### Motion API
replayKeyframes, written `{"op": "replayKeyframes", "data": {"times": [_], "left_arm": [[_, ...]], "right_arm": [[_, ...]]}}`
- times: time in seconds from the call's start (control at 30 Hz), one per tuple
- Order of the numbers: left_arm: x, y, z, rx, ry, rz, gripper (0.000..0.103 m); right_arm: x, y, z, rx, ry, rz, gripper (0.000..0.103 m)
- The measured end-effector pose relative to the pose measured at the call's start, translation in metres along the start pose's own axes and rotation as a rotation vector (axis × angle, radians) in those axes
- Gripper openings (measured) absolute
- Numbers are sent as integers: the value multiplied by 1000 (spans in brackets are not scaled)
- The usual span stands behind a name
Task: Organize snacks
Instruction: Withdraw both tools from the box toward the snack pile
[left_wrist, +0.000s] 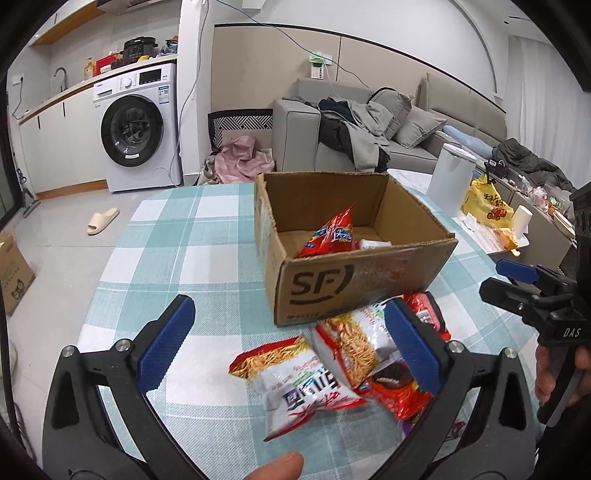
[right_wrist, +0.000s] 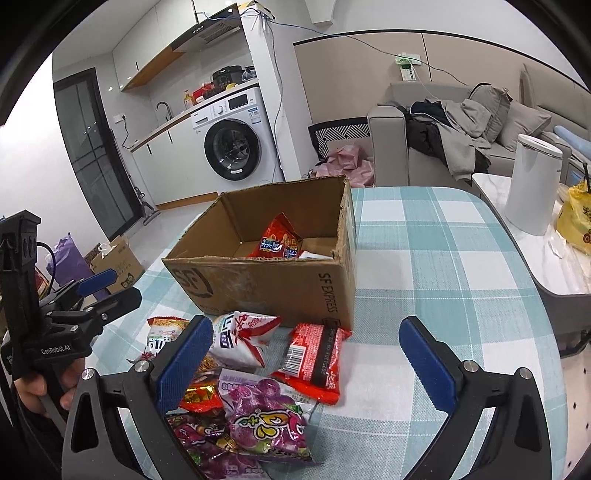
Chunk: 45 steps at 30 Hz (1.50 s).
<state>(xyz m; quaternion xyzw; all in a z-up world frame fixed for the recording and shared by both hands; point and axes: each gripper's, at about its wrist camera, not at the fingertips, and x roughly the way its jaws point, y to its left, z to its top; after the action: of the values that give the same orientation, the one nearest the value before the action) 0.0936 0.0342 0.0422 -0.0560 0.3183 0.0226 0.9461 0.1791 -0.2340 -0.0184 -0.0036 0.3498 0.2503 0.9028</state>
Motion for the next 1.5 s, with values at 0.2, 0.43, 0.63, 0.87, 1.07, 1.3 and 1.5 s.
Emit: {"op": "replayKeyframes", "data": {"times": [0.2, 0.43, 0.63, 0.87, 1.07, 1.3, 1.5], "left_arm": [[0, 5, -9, 1, 28, 13, 102], [8, 8, -15, -6, 71, 7, 102], [16, 7, -18, -4, 101, 3, 102], [32, 0, -25, 16, 157, -5, 102], [39, -3, -30, 28, 179, -10, 102], [47, -1, -33, 22, 208, -14, 102], [54, 0, -37, 14, 235, -22, 102]], "right_arm": [[8, -10, -7, 9, 51, -28, 102], [15, -15, -11, 5, 92, -42, 102], [29, -19, -17, 17, 136, -47, 102], [48, -24, -23, 39, 177, -39, 102], [61, -28, -24, 66, 197, -34, 102], [76, -30, -25, 84, 221, -42, 102], [86, -30, -28, 82, 239, -40, 102]]}}
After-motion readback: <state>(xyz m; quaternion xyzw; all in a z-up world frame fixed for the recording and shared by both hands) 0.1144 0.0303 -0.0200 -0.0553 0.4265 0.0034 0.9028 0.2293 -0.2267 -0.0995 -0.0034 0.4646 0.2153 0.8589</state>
